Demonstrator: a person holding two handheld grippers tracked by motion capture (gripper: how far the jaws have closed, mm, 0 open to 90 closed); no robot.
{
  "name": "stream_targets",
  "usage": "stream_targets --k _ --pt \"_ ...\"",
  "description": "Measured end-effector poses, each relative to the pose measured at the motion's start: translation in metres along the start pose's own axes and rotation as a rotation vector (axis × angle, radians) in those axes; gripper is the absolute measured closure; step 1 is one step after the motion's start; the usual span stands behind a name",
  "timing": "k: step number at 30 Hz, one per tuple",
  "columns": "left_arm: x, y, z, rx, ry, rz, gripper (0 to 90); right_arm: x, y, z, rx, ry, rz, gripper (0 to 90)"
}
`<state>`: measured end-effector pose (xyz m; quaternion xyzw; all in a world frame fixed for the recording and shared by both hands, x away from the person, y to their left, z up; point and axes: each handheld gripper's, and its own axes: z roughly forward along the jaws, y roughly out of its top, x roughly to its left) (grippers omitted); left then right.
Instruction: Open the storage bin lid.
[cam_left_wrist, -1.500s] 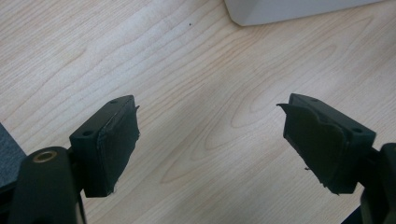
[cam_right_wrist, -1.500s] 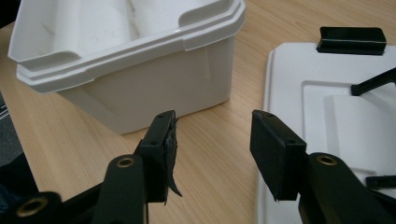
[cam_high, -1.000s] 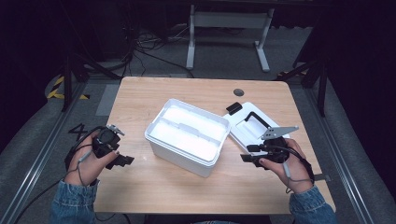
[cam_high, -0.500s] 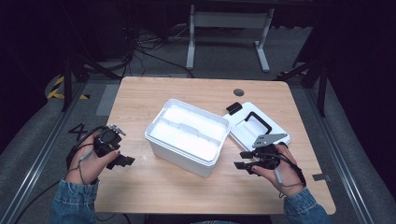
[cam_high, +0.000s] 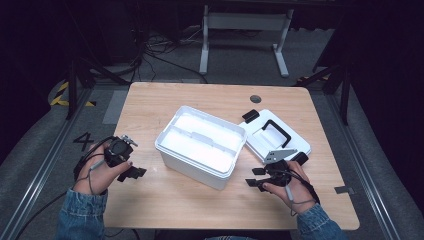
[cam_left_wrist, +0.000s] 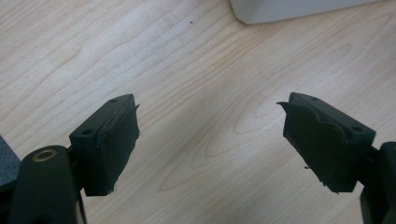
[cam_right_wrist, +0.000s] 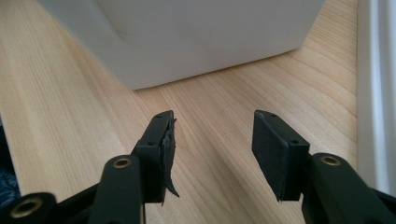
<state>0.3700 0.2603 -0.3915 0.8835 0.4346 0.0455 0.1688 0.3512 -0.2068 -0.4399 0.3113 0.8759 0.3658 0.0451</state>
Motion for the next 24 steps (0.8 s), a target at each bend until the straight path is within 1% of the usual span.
stream_targets --k 1,3,4,6,7,8,9,12,16,19,20,24 --pt "0.0 0.001 0.001 0.006 -0.002 0.003 19.0 0.0 -0.001 0.001 0.002 -0.004 -0.001 49.9" --pt "0.0 0.003 0.002 0.012 -0.008 0.011 19.0 0.001 -0.002 0.004 -0.012 -0.013 -0.004 49.9" --pt "0.0 0.003 0.003 0.016 -0.019 0.01 19.0 0.001 -0.003 0.006 -0.014 -0.016 0.002 49.6" --pt "0.002 0.005 0.003 0.034 -0.046 0.023 18.8 0.0 -0.005 0.009 -0.016 -0.021 -0.002 49.5" --pt "0.003 0.006 0.003 0.046 -0.06 0.025 18.5 0.0 -0.006 0.011 -0.015 -0.02 0.004 49.5" --pt "0.004 0.007 0.003 0.068 -0.072 0.018 17.7 0.0 -0.009 0.014 -0.012 -0.021 0.007 49.5" --pt "0.003 0.007 0.004 0.073 -0.074 0.016 17.7 0.0 -0.009 0.015 -0.017 -0.027 -0.001 49.5" --pt "0.003 0.008 0.005 0.077 -0.072 0.031 17.7 0.001 -0.012 0.019 -0.015 -0.029 -0.001 49.4" --pt "0.004 0.008 0.004 0.074 -0.068 0.041 17.7 0.002 -0.013 0.022 -0.017 -0.031 -0.001 49.4" --pt "0.004 0.008 0.004 0.07 -0.071 0.037 17.7 0.002 -0.014 0.023 -0.016 -0.031 0.001 49.4" --pt "0.004 0.008 0.004 0.069 -0.068 0.039 17.7 0.001 -0.015 0.023 -0.023 -0.038 -0.001 49.4" --pt "0.004 0.009 0.004 0.062 -0.06 0.05 17.6 0.001 -0.016 0.024 -0.018 -0.043 0.001 49.4"
